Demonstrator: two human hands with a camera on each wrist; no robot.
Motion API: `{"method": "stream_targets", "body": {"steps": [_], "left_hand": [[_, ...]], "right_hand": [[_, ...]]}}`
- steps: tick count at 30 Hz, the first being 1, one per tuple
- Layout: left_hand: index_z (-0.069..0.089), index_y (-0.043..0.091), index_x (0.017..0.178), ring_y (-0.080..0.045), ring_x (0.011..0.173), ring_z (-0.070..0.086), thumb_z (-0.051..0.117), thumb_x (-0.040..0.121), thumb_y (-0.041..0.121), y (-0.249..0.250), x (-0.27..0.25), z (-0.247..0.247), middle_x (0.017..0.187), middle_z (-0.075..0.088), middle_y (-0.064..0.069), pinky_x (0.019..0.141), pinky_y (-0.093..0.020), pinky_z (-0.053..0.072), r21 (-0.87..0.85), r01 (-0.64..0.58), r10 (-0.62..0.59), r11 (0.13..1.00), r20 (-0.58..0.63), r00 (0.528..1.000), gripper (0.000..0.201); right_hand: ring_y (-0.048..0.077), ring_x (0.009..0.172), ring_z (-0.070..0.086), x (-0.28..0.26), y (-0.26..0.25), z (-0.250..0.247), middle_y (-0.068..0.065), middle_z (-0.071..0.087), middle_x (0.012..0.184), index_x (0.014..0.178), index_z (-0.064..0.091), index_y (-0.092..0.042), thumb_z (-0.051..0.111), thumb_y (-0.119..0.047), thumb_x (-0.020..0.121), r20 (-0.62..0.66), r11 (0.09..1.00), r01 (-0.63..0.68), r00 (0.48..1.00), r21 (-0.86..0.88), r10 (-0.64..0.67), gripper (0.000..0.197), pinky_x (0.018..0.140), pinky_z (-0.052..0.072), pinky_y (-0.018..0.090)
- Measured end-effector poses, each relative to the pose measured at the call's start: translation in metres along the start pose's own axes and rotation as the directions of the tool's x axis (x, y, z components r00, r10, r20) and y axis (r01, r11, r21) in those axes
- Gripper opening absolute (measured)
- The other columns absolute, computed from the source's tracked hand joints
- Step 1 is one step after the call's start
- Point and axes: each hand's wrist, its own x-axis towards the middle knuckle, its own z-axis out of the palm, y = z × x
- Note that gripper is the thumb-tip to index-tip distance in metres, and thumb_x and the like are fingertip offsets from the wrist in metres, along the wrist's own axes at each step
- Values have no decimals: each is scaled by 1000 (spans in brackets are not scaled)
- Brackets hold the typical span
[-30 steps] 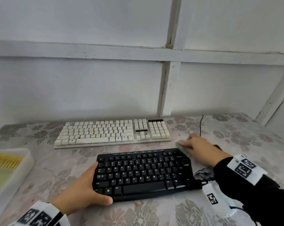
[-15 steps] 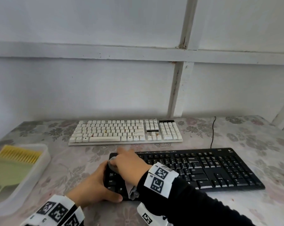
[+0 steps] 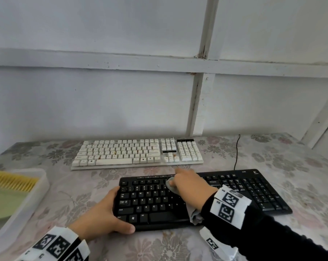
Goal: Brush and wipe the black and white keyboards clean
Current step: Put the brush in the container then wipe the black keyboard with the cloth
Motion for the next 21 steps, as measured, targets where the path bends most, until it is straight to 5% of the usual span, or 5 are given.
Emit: {"method": "stream_targets", "body": {"steps": [3, 6, 10, 14, 21], "left_hand": [[27, 40, 122, -2, 96, 59, 86, 56, 5, 2, -1, 0, 107, 58, 15, 73, -15, 45, -3, 3, -2, 1000, 16, 1000, 95], [29, 39, 125, -6, 100, 60, 88, 47, 9, 1, -1, -1, 111, 60, 12, 80, -20, 47, -19, -4, 5, 1000, 25, 1000, 102], [29, 32, 125, -1, 100, 54, 85, 47, 4, 3, 1, 0, 112, 56, 11, 73, -15, 44, -33, -28, 29, 999, 26, 999, 100], [26, 30, 127, 3, 102, 50, 88, 46, 8, 2, 3, -1, 112, 52, 15, 76, -15, 43, -13, -28, 29, 1000, 31, 999, 104], [28, 31, 126, 0, 95, 56, 86, 55, 0, 1, 2, 1, 108, 56, 13, 66, -10, 43, -10, -3, 2, 1000, -6, 1000, 97]], "right_hand": [[24, 71, 45, -1, -3, -9, 10, 40, 102, 62, 44, -7, 47, 3, 87, 39, 998, -58, 998, -8, 58, 27, 73, 44, 36], [31, 96, 55, 11, -34, -10, 8, 48, 108, 76, 58, -16, 54, -16, 93, -77, 997, 47, 996, 64, -42, 17, 91, 49, 42], [30, 88, 47, 35, -84, 0, 8, 39, 96, 90, 64, -9, 47, -15, 95, -79, 979, 164, 985, 120, -155, 19, 66, 42, 35], [37, 102, 46, 42, -103, 4, 14, 43, 113, 113, 63, -3, 43, -10, 96, -25, 988, 138, 990, 71, -137, 27, 76, 44, 41], [26, 87, 35, 23, -69, 2, 4, 33, 96, 54, 36, -20, 48, 2, 84, -35, 981, 107, 994, 159, -103, 39, 75, 44, 41]]}}
